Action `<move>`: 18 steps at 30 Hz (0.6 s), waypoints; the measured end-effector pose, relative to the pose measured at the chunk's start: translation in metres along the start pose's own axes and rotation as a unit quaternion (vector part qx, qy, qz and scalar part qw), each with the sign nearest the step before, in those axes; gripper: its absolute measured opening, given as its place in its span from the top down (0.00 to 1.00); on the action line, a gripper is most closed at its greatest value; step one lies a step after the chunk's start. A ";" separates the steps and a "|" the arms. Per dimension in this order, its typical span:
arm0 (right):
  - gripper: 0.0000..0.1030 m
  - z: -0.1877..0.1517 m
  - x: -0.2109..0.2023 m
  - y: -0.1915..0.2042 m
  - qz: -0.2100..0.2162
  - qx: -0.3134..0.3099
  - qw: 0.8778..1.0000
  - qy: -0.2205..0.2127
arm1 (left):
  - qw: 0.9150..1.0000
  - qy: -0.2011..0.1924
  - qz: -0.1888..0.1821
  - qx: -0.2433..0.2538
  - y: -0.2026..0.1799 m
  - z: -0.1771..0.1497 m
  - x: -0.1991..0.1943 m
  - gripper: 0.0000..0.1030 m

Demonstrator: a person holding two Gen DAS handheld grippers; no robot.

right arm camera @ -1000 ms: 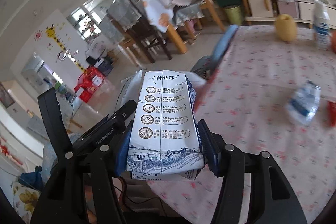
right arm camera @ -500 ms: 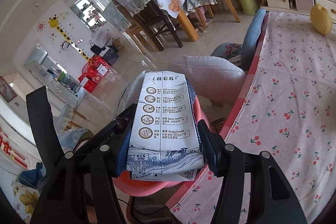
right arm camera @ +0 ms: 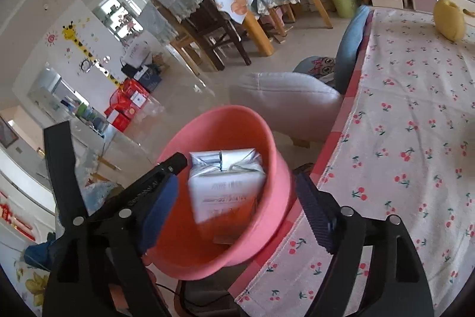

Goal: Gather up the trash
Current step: 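Carry the grey bag and milk carton to the pink bucket and release both, then move both grippers back over the table toward the yogurt bottle and red wrapper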

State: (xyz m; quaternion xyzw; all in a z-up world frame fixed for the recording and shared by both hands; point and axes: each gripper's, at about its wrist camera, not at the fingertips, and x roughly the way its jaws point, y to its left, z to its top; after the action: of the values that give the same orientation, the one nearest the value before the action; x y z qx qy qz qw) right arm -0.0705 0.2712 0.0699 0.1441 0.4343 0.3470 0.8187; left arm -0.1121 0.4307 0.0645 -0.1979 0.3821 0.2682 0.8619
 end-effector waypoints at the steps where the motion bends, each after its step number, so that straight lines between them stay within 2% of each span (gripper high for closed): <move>1: 0.20 0.000 -0.005 -0.001 -0.007 -0.004 1.000 -0.007 | 1.000 0.001 0.000 0.003 -0.003 0.001 0.000 0.17; 5: 0.14 0.001 -0.021 -0.006 -0.031 -0.013 0.999 -0.028 | 1.000 -0.006 0.002 0.024 -0.015 0.002 -0.004 0.16; 18: 0.12 -0.015 -0.054 -0.029 -0.096 -0.037 0.994 -0.044 | 0.997 -0.003 0.000 0.076 -0.043 -0.005 -0.011 0.16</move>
State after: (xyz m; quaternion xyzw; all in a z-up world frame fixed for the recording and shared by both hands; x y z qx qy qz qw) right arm -0.0906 0.2119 0.0786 0.0865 0.3969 0.2759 0.8711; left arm -0.0950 0.3907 0.0757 -0.1307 0.3986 0.2386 0.8758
